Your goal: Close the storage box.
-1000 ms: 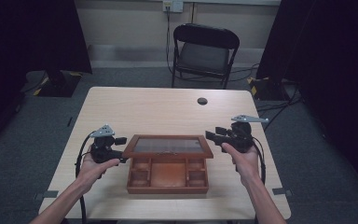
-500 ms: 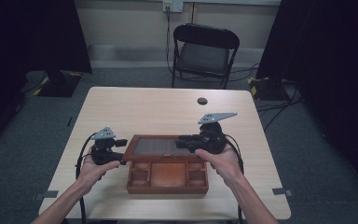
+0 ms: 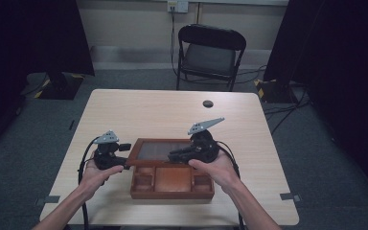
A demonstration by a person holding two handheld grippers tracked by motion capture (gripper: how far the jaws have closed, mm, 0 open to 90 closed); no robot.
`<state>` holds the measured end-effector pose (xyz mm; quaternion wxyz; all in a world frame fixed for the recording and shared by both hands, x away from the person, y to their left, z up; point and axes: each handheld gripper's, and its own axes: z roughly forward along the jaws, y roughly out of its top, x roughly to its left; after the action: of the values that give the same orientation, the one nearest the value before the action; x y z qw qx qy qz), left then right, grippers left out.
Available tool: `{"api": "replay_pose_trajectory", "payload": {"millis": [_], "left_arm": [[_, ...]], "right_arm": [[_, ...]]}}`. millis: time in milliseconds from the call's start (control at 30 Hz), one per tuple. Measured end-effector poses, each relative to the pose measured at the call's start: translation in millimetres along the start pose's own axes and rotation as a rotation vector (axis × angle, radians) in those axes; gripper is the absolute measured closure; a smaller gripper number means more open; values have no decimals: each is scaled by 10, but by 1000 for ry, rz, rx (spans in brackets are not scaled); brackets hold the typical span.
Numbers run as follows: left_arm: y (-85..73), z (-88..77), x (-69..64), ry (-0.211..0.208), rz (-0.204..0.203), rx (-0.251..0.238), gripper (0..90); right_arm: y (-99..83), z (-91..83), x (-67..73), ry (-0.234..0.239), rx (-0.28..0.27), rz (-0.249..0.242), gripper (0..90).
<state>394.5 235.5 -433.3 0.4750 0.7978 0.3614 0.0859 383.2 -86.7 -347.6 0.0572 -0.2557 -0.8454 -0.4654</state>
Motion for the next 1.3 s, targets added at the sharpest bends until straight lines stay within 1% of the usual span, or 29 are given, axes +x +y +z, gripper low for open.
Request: {"api": "replay_pose_trajectory", "payload": {"millis": [33,100,167,233,333,367,400,433,500,567,633,700,767,800,933,967,1000,1033,1067,1100,1200,1300], "left_arm": [[-3,8,0,-3,0,-6,201],[-5,17,-3,13,8,4,200],[-5,23,-7,18,1,2,210],[-9,28,4,17,6,8,212],[-12,36,23,20,5,11,212],[-15,40,28,20,-4,7,211],[-15,37,42,23,0,12,211],[-17,41,45,27,-7,15,211],[-18,44,55,34,2,23,212],[-22,45,57,33,-5,33,216],[-29,31,66,36,3,43,216],[-42,5,84,44,1,49,216],[-52,-6,96,46,-7,47,216],[-71,-37,138,59,-17,47,216],[-95,-94,200,66,-40,36,216],[-98,-106,215,56,-58,31,217],[-103,-113,228,69,-82,36,226],[-108,-122,240,82,-90,31,238],[-108,-122,240,82,-90,31,233],[-110,-138,254,86,-75,31,234],[-111,-151,277,83,-87,19,233],[-116,-152,275,88,-86,24,233]], "right_arm": [[-2,8,-3,4,5,5,791],[-6,20,-17,20,15,14,796],[-17,28,-41,34,14,24,801],[-25,37,-47,41,15,26,804],[-26,54,-40,37,18,15,807],[-25,58,-36,34,20,12,808],[-22,65,-38,34,20,8,808],[-19,69,-35,30,18,6,809],[-17,78,-34,28,26,0,810],[-21,84,-37,27,32,-7,811],[-32,89,-41,25,36,-13,811],[-44,87,-34,22,39,-22,811],[-55,89,-36,23,35,-22,812],[-59,91,-35,24,37,-22,812],[-95,111,-21,23,46,-29,813],[-109,120,-16,23,51,-37,813],[-124,126,-15,23,51,-36,813],[-137,128,-15,22,50,-33,813],[-147,132,-14,23,50,-32,812],[-156,134,-14,23,51,-29,812],[-173,139,-8,20,44,-32,812],[-204,146,-9,22,50,-27,811]]}}
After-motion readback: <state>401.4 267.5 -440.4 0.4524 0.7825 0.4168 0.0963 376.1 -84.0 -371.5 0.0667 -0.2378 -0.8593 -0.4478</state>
